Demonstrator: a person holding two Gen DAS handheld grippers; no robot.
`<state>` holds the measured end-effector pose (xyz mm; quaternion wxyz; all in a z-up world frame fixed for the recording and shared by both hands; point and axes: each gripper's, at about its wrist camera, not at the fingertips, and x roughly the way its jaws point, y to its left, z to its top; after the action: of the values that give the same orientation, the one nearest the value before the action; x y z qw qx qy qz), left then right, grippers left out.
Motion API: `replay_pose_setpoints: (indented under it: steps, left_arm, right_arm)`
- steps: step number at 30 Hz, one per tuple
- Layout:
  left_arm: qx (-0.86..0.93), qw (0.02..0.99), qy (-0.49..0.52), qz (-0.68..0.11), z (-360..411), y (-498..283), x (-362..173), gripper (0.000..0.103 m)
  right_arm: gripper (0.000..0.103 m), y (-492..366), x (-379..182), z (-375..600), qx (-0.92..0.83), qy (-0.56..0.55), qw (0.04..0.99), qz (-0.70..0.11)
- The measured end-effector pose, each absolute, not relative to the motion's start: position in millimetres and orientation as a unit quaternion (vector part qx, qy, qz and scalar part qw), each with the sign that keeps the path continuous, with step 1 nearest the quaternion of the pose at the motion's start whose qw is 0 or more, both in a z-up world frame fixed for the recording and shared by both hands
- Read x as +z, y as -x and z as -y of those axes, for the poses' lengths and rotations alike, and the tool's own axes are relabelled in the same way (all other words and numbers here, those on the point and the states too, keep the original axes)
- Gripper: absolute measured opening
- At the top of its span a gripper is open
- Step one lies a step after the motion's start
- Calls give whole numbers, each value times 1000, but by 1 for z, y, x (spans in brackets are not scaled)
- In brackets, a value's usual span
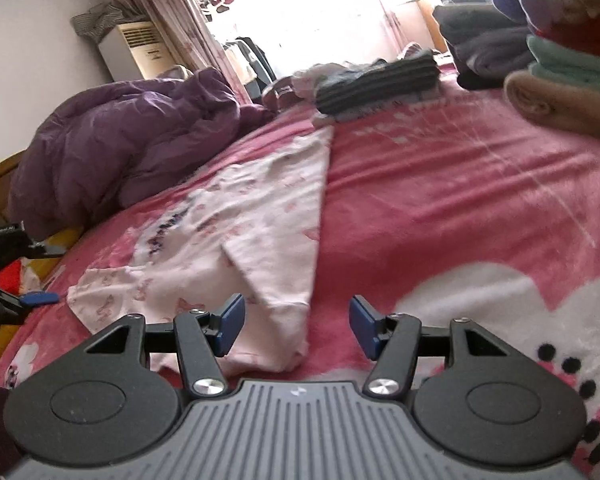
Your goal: Fold clothes
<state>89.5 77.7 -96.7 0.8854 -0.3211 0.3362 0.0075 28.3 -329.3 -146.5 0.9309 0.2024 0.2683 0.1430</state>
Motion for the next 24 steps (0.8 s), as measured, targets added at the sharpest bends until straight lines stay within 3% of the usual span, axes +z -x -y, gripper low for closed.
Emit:
replay_pose_setpoints:
  steps: [9,24]
  left_arm:
    - [-13,931,172,-321,-12,-64,-117,77]
    - [-71,918,201,-335,-11,-79,-133,77]
  right_arm:
    - [51,-74,-122,329,169,-196,928,-268]
    - [42,-255,-94,291,171,-50,938,-298]
